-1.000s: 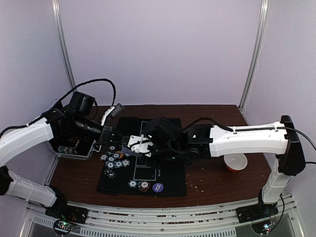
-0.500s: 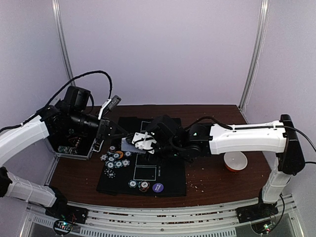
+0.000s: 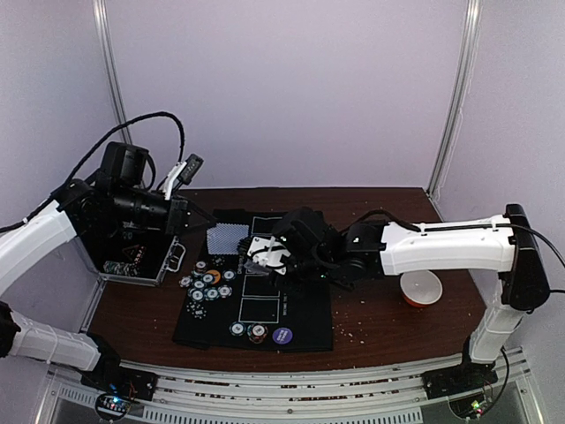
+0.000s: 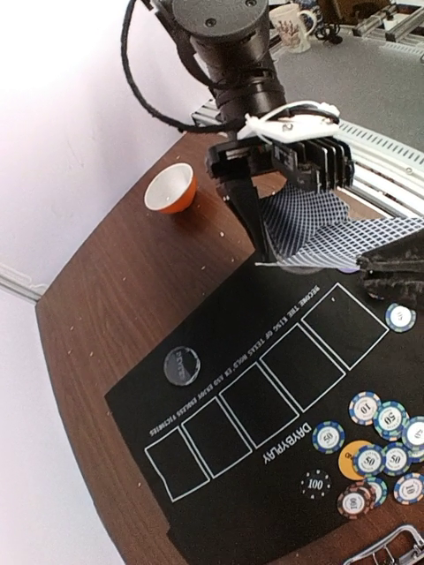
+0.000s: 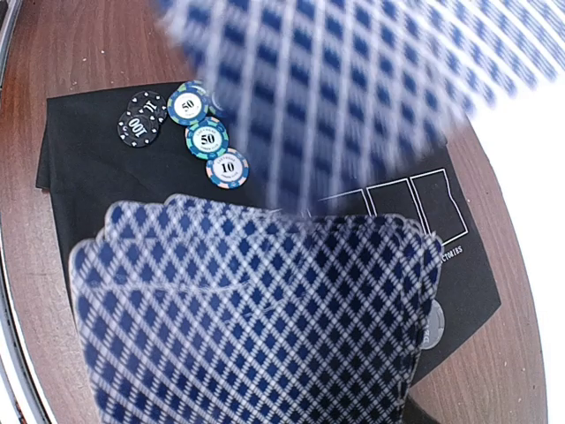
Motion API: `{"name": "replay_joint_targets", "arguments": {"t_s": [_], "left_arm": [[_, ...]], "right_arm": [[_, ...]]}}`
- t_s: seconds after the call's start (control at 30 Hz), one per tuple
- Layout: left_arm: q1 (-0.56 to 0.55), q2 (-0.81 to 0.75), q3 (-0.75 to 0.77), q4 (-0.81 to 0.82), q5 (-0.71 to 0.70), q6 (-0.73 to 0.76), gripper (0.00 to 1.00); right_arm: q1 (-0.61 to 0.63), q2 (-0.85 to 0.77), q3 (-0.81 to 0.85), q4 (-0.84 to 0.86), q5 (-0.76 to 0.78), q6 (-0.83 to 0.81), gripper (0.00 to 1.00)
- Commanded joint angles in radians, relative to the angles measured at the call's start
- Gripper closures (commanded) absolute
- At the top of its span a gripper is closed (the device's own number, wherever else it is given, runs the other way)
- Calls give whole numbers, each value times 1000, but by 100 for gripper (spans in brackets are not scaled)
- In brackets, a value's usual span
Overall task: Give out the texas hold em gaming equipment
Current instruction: Distribute the poker card in the big blind area.
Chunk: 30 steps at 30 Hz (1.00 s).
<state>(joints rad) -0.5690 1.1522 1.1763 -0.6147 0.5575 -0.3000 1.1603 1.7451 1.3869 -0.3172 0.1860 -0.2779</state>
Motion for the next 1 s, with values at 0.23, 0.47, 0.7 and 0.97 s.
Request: {"name": "replay_joint_targets", "arguments": {"t_s": [0.23, 0.47, 0.7, 0.97], "left_arm": [[26, 25, 134, -184, -295, 122, 100], [27, 46, 107, -258, -442, 160, 100], [26, 70, 47, -287, -503, 132, 100], [25, 89, 32, -288, -512, 123, 100]], "right_arm": [[-20, -88, -48, 21, -3, 31, 52], [-24, -104, -58, 12, 0, 35, 52], [-30, -117, -66, 4, 4, 38, 52], [-35, -125, -75, 4, 1, 43, 52]]}}
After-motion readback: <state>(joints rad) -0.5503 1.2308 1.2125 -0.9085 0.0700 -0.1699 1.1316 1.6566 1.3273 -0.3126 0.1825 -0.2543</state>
